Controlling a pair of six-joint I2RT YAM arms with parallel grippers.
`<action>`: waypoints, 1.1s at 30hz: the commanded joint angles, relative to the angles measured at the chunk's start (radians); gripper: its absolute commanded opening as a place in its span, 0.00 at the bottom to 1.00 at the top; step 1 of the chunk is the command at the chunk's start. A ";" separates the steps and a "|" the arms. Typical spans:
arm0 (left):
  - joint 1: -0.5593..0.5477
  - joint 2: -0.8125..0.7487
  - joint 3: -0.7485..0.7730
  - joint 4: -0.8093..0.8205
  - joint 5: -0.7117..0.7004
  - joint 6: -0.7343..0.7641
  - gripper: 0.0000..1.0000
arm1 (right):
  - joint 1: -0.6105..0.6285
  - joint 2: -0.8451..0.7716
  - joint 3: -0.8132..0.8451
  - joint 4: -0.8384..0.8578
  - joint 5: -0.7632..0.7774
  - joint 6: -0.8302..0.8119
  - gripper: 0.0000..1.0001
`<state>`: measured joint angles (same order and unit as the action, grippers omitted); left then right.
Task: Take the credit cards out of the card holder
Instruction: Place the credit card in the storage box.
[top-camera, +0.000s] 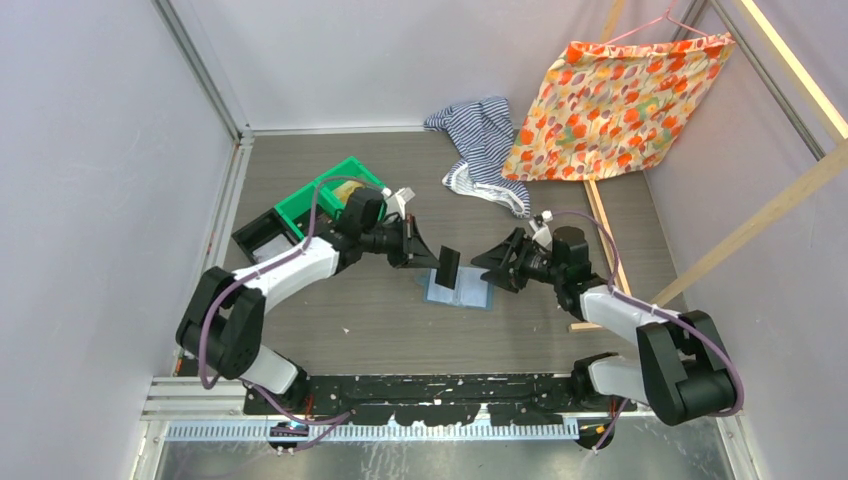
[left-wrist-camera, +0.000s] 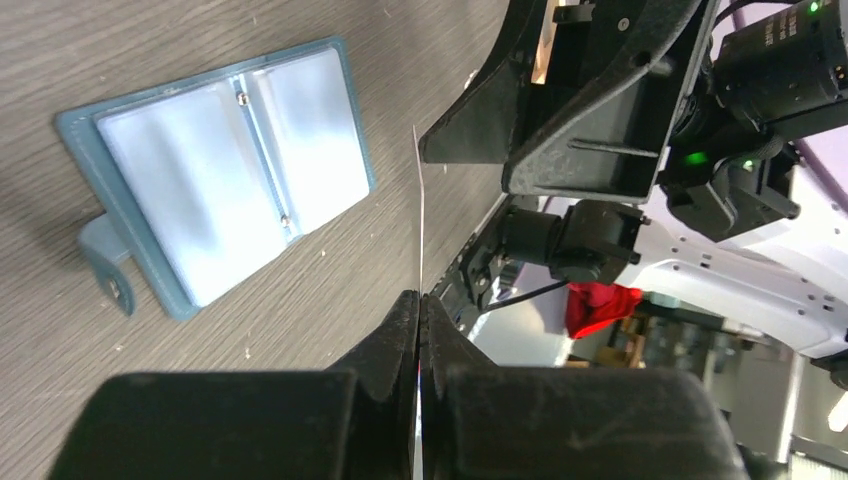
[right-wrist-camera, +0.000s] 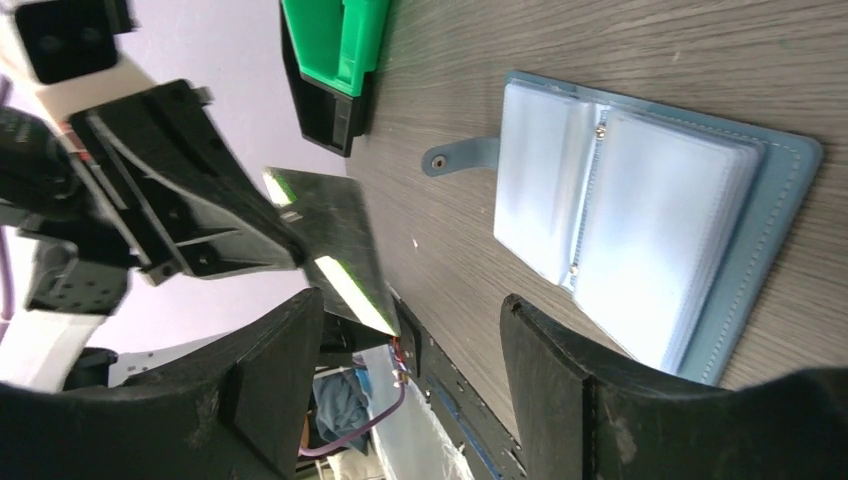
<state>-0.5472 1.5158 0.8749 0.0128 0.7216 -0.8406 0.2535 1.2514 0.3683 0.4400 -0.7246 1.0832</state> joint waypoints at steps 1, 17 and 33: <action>0.014 -0.095 0.130 -0.311 -0.103 0.206 0.00 | -0.020 -0.076 0.051 -0.132 0.023 -0.089 0.70; 0.232 -0.188 0.434 -0.897 -0.589 0.617 0.00 | -0.030 -0.087 0.099 -0.286 0.067 -0.188 0.69; 0.274 -0.103 0.421 -0.639 -1.055 0.968 0.00 | -0.030 -0.026 0.121 -0.274 0.060 -0.190 0.69</action>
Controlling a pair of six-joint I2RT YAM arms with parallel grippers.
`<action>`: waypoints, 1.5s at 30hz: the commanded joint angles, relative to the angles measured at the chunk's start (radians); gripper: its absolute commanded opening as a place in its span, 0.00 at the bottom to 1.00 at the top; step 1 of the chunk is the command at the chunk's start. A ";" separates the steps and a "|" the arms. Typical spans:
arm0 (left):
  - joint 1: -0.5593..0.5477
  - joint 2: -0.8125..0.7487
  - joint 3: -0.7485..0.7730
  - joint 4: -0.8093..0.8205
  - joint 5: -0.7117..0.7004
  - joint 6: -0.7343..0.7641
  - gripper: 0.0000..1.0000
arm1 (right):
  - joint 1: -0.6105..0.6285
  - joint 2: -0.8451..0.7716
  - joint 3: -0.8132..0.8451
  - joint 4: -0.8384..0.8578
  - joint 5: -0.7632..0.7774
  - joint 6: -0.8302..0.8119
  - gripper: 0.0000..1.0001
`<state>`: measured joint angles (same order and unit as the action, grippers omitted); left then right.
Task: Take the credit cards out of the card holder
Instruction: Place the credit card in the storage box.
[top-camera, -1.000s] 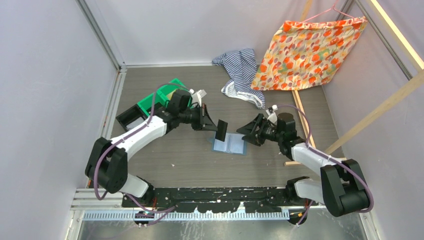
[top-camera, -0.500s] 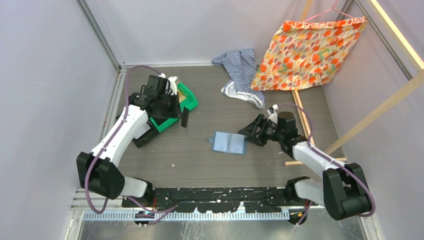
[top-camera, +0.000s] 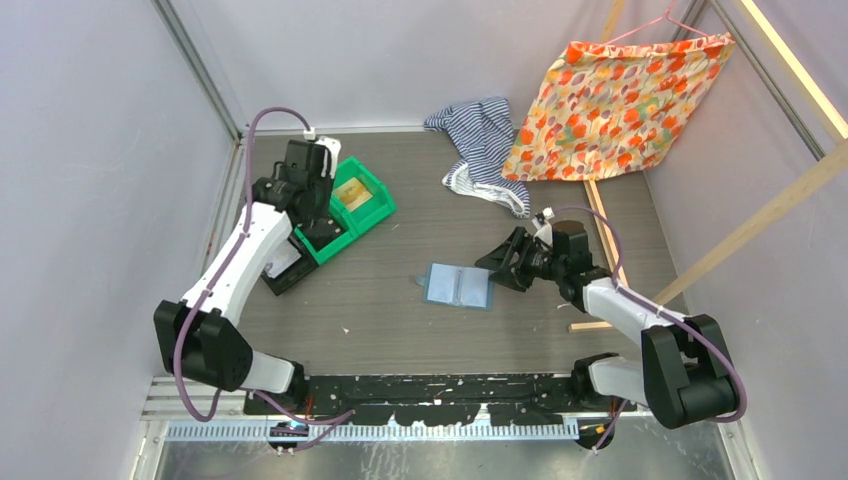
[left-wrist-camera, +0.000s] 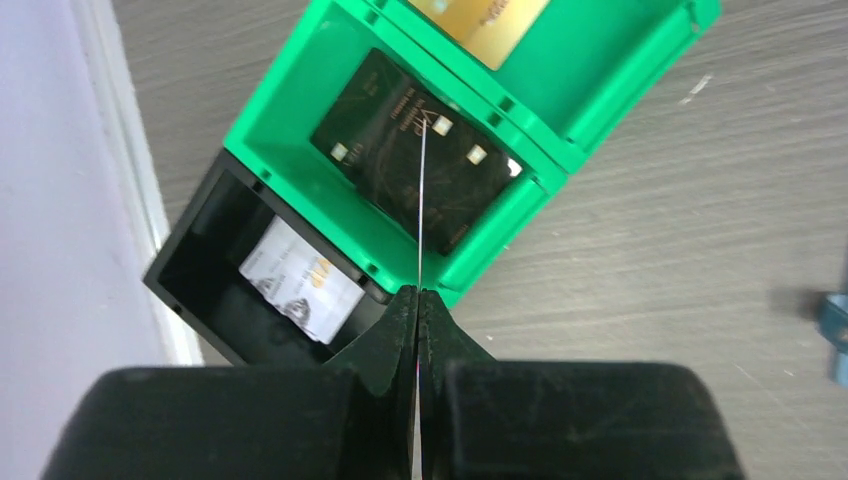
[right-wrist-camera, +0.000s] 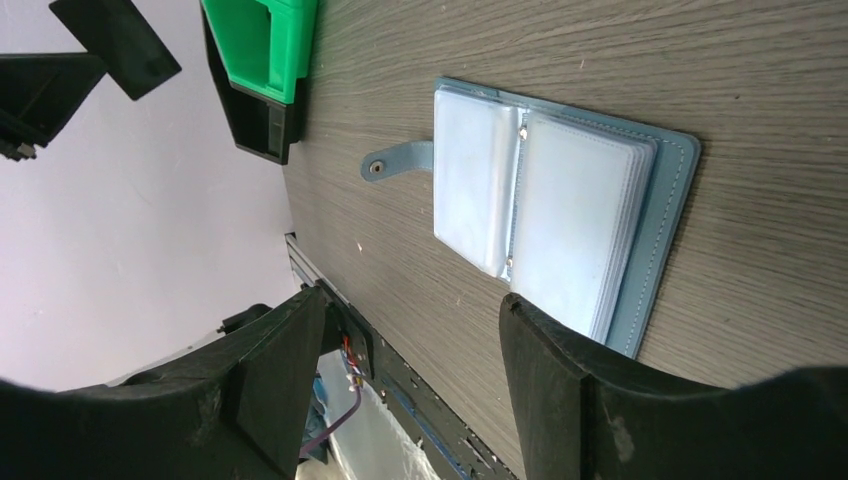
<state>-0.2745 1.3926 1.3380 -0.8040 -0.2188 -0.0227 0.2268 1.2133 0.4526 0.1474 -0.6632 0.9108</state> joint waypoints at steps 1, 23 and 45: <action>0.001 0.025 -0.063 0.205 -0.121 0.171 0.00 | -0.004 0.015 0.037 0.019 -0.001 -0.018 0.69; -0.001 0.062 -0.360 0.593 -0.131 0.595 0.00 | -0.003 0.051 0.057 -0.005 0.008 -0.028 0.68; -0.027 0.164 -0.144 0.338 -0.191 0.419 0.43 | -0.004 0.015 0.069 -0.062 0.022 -0.059 0.68</action>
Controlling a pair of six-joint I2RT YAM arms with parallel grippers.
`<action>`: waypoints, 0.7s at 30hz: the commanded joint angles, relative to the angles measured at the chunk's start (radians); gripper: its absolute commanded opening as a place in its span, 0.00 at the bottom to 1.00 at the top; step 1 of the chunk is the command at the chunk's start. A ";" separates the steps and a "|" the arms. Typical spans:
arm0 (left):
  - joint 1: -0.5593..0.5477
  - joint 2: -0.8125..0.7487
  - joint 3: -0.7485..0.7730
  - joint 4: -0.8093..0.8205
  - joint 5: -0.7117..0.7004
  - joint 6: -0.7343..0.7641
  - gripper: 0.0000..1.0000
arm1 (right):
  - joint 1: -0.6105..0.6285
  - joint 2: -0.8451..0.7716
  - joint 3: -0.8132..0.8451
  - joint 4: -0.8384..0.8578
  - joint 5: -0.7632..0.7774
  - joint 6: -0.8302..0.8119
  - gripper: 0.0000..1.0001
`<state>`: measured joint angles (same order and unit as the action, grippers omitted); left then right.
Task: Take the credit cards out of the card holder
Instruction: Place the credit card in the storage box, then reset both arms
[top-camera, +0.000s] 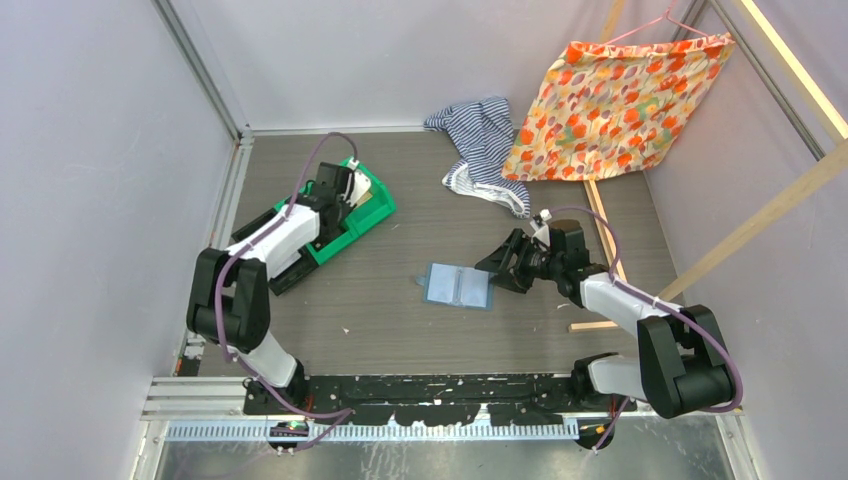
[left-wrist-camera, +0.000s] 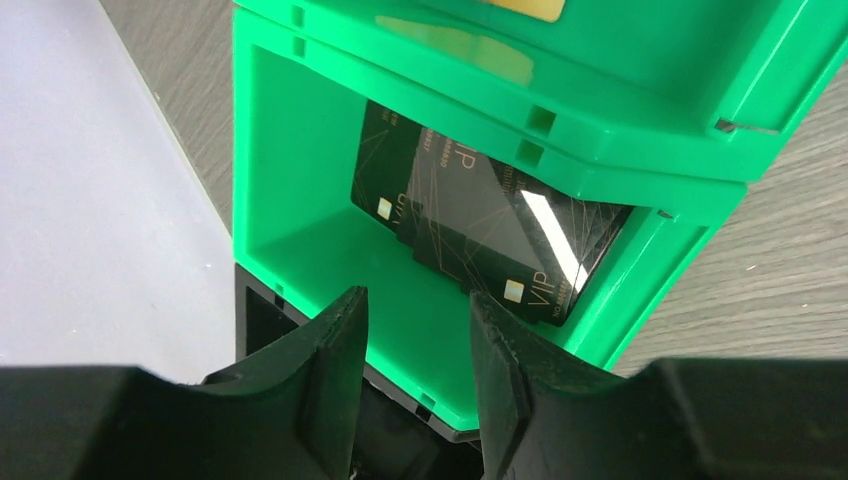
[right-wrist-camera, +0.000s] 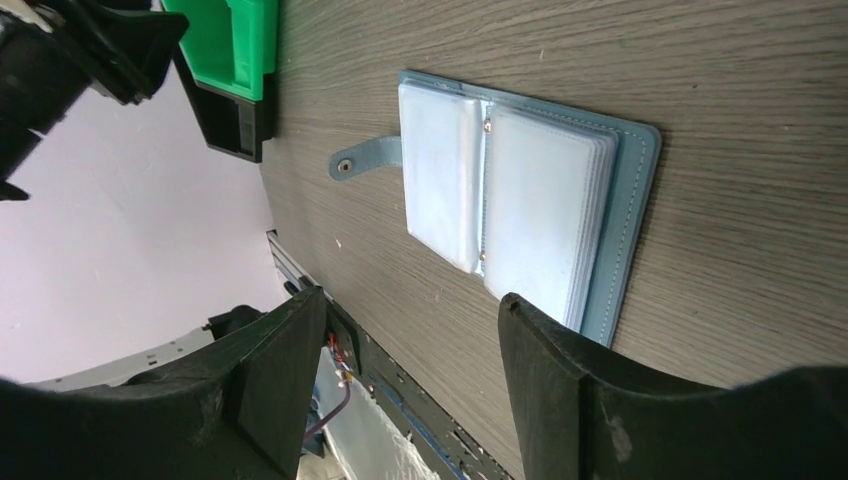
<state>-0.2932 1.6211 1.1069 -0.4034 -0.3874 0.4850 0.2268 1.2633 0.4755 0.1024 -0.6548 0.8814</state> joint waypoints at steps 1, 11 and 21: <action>-0.009 -0.078 0.106 -0.085 -0.015 -0.116 0.43 | -0.003 -0.039 0.050 -0.031 0.020 -0.037 0.68; -0.012 -0.195 0.277 -0.275 0.189 -0.541 0.51 | -0.004 -0.191 0.167 -0.352 0.234 -0.198 0.71; -0.014 -0.277 0.275 -0.316 0.663 -0.884 0.48 | -0.004 -0.320 0.530 -0.661 0.635 -0.272 0.82</action>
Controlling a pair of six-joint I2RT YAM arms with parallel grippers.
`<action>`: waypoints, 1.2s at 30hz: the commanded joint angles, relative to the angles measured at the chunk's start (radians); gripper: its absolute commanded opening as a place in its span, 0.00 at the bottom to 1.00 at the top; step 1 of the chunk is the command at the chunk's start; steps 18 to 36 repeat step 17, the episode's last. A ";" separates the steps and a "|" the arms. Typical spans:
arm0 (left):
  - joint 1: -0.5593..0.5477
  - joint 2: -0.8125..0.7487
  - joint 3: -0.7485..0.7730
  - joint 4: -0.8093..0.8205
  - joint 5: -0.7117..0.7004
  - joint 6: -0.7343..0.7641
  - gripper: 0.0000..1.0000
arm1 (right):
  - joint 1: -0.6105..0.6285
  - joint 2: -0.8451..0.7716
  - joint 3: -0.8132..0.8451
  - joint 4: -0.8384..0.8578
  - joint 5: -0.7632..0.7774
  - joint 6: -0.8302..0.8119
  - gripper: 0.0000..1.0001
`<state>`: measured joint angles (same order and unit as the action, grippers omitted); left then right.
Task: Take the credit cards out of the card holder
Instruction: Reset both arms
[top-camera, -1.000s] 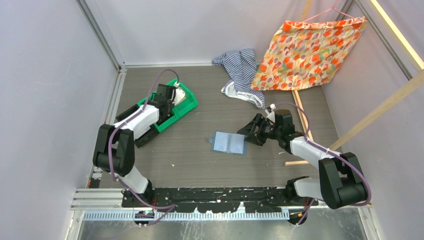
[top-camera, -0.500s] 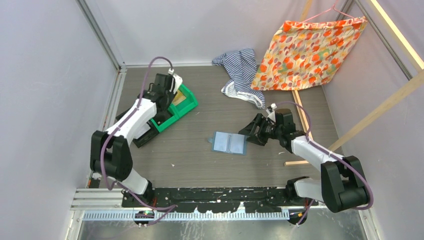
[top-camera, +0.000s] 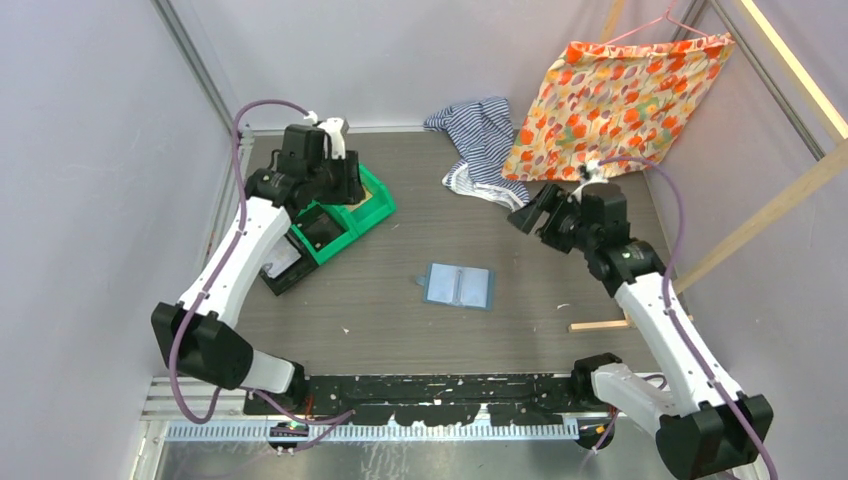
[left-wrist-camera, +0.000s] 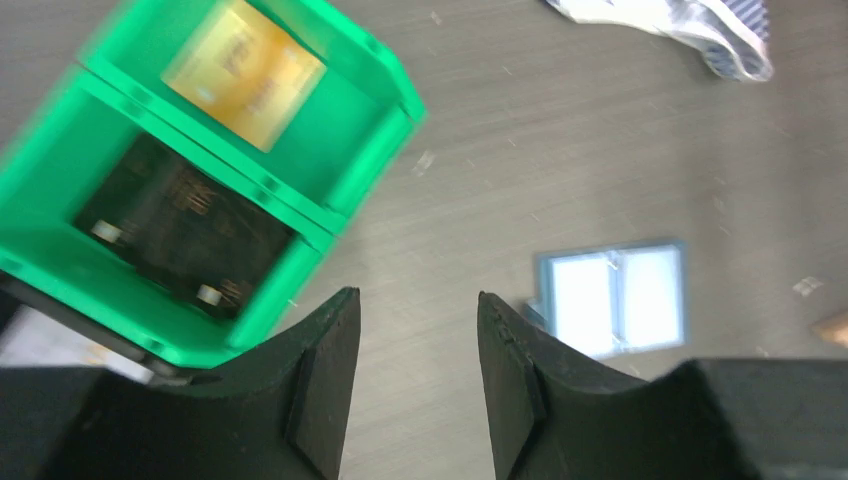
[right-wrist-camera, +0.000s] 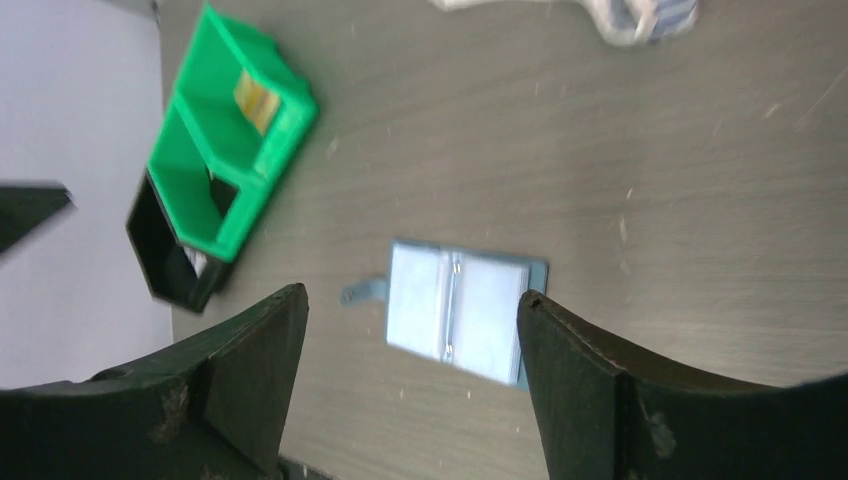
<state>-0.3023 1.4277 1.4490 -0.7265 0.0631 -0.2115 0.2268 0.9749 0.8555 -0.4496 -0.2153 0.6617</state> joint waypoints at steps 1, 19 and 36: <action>-0.006 -0.111 -0.097 0.026 0.225 -0.205 0.48 | -0.004 -0.028 0.188 -0.133 0.227 -0.067 0.82; -0.007 -0.553 -0.477 0.065 0.125 -0.191 0.48 | -0.003 -0.113 0.199 -0.119 0.551 -0.157 0.83; -0.007 -0.553 -0.477 0.065 0.125 -0.191 0.48 | -0.003 -0.113 0.199 -0.119 0.551 -0.157 0.83</action>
